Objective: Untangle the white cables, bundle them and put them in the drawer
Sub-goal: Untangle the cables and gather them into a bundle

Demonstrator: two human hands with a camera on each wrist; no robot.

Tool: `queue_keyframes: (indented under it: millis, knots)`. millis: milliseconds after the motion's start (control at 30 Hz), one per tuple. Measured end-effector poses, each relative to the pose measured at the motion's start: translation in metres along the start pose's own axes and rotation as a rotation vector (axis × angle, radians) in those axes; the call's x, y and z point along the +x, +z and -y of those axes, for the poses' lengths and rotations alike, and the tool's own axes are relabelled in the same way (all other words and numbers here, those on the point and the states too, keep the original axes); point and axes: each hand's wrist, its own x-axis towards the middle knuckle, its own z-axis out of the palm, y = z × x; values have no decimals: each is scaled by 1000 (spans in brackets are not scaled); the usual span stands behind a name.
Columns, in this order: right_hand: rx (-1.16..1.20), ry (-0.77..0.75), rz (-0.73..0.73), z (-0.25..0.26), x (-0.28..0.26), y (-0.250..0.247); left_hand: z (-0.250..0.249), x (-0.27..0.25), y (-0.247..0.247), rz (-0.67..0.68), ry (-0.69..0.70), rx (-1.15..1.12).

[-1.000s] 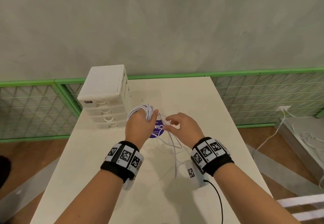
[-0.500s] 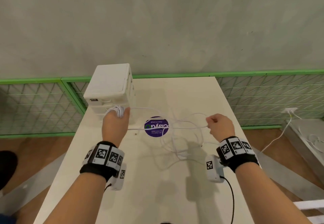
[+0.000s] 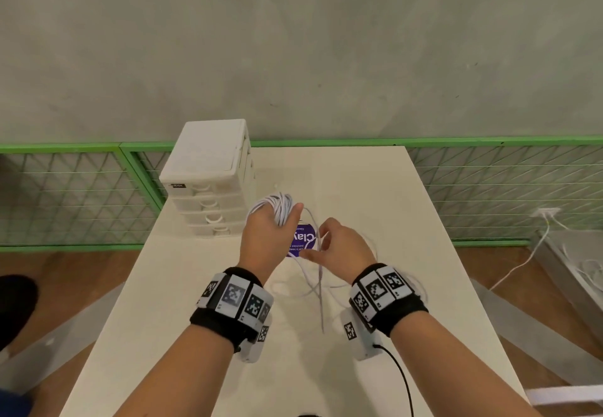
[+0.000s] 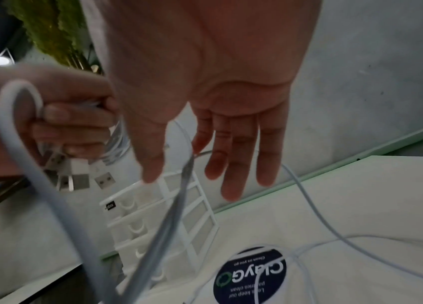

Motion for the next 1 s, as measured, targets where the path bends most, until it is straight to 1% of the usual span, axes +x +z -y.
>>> queue_keyframes:
  millis: [67, 133, 200, 267, 367, 467, 500, 567, 600, 733, 800, 867, 900, 933, 1000]
  knots:
    - [40, -5, -56, -7, 2, 3, 2, 0, 0, 9, -4, 27]
    - [208, 24, -89, -13, 3, 0, 7, 2, -1, 17, -41, 91]
    - [329, 5, -103, -17, 3, -5, 16, 6, -2, 40, -93, 152]
    - [310, -79, -79, -14, 2, -10, 20, 5, -3, 85, -147, 136]
    - [323, -200, -4, -4, -2, -10, 16, 3, 1, 128, -188, 3]
    - [265, -285, 48, 0, -8, -2, 8, 5, 5, 103, -237, -108]
    - [259, -288, 27, -2, -9, -2, 9, 7, 5, 78, -233, -119]
    - [295, -239, -96, -12, -6, -6, 12, 11, 1, 13, -229, -107]
    - [331, -184, -169, -21, -3, -9, 15, 12, -2, -21, -244, -103]
    - [522, 111, -372, -67, 3, -32, 29, 17, -22, -134, -363, -81]
    - [567, 276, -447, -93, -1, -41, 35, 18, -33, -194, -379, -80]
    - [600, 413, -467, -115, -5, -43, 41, 19, -37, -234, -376, -96]
    - [582, 441, -454, -123, -7, -41, 42, 20, -36, -227, -374, -90]
    - [532, 435, -432, -127, -8, -38, 41, 19, -33, -207, -363, -80]
    - [455, 374, -362, -121, -7, -32, 37, 15, -25, -134, -335, -56]
